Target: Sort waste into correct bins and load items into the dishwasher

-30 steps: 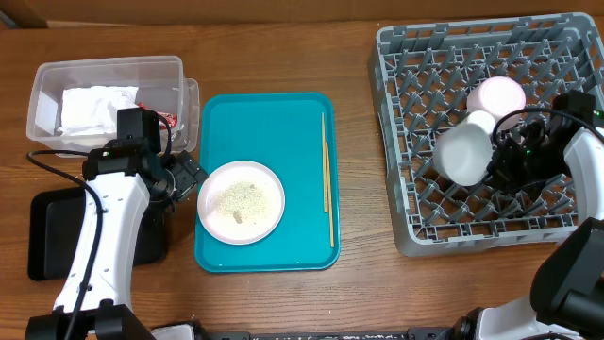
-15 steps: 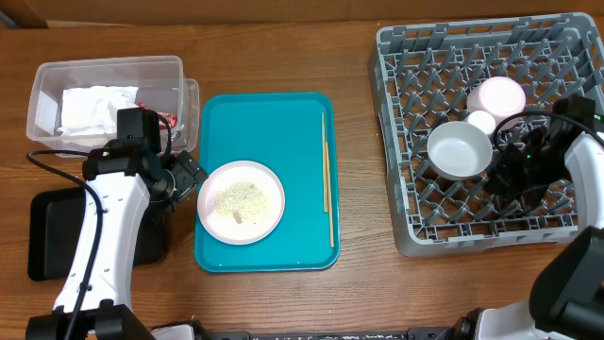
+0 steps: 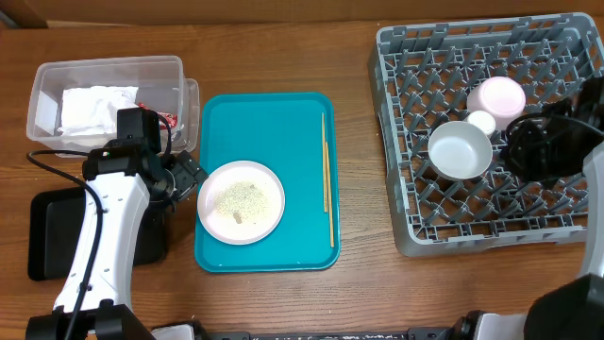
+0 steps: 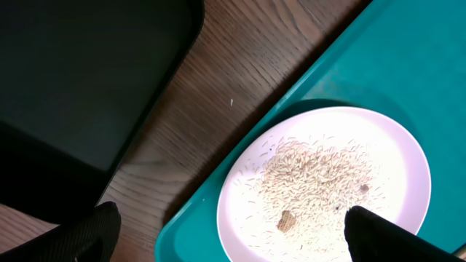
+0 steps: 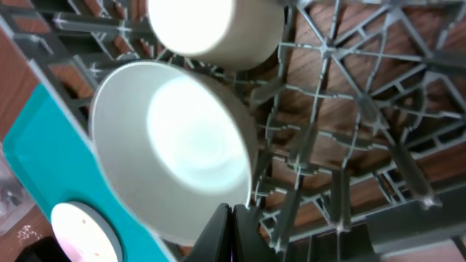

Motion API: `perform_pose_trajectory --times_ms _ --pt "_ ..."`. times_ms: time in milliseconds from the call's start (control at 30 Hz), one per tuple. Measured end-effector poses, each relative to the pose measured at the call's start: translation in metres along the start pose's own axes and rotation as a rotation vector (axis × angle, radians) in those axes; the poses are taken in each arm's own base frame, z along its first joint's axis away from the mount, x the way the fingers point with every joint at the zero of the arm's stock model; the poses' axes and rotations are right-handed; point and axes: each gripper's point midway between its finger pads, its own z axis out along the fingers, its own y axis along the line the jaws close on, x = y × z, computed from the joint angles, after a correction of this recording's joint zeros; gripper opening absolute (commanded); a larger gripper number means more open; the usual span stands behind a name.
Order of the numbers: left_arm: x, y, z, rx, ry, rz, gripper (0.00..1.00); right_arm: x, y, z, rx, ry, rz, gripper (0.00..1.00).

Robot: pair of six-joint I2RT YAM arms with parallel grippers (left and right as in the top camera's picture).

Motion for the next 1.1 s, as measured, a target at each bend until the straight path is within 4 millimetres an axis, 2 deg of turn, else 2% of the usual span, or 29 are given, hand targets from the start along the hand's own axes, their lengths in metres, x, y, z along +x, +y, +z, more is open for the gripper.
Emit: perform_pose_trajectory --times_ms 200,300,833,1100 --pt "0.0 0.0 0.0 0.0 0.001 0.0 1.0 0.001 -0.012 0.038 -0.006 0.041 0.005 0.04" --pt "0.0 0.0 0.0 0.0 0.0 0.0 1.0 0.004 -0.015 0.048 -0.013 0.063 0.008 0.04" --pt "0.0 0.0 0.0 0.0 0.0 0.0 1.0 0.002 -0.013 0.05 -0.027 0.062 0.0 0.04" --pt "0.0 0.0 0.0 0.0 0.0 0.0 1.0 -0.001 0.0 0.058 0.007 0.031 -0.026 0.04"
